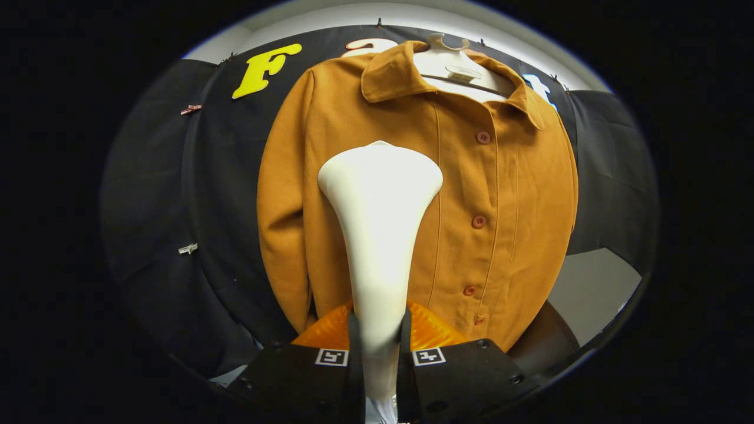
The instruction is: Iron the clothes twice with a garment steamer, once on the left side and once on the right side.
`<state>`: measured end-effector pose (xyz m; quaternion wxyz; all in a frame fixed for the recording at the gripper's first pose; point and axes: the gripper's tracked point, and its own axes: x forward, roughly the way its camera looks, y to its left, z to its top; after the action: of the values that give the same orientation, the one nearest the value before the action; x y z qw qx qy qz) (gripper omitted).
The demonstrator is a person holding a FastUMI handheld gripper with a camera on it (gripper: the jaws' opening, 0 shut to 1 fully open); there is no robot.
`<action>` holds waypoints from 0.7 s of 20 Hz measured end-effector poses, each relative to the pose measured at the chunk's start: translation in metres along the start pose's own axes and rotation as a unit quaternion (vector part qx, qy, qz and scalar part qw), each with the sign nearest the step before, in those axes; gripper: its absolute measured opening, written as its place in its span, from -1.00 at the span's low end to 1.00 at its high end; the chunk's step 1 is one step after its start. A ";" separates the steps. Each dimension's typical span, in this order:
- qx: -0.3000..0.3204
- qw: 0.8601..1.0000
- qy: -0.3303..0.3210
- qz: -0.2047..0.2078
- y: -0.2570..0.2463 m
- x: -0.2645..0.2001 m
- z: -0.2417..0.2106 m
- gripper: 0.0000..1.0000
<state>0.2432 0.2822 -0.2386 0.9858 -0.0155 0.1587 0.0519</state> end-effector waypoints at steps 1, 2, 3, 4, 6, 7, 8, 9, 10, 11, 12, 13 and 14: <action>0.002 1.000 0.002 0.001 0.000 0.001 -0.007 -0.51; 0.003 1.000 0.004 0.001 0.000 0.002 -0.014 -0.51; 0.004 1.000 0.008 0.002 0.000 0.003 -0.021 -0.51; 0.007 1.000 0.010 0.003 -0.001 0.003 -0.028 -0.51; 0.011 1.000 0.011 0.003 -0.002 0.005 -0.042 -0.51; 0.011 1.000 0.011 0.003 -0.003 0.007 -0.048 -0.51; 0.009 1.000 0.011 0.003 -0.004 0.008 -0.057 -0.51; 0.006 1.000 0.014 0.002 -0.005 0.010 -0.065 -0.51; 0.005 1.000 0.017 0.003 -0.005 0.010 -0.074 -0.51; 0.004 1.000 0.022 0.003 -0.006 0.011 -0.083 -0.51; 0.004 1.000 0.027 0.004 -0.006 0.010 -0.092 -0.51; 0.003 1.000 0.031 0.004 -0.007 0.011 -0.101 -0.51; 0.002 0.999 0.035 0.003 -0.008 0.011 -0.109 -0.51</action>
<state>0.2201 0.2705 -0.3457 0.9795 -0.0147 0.1934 0.0540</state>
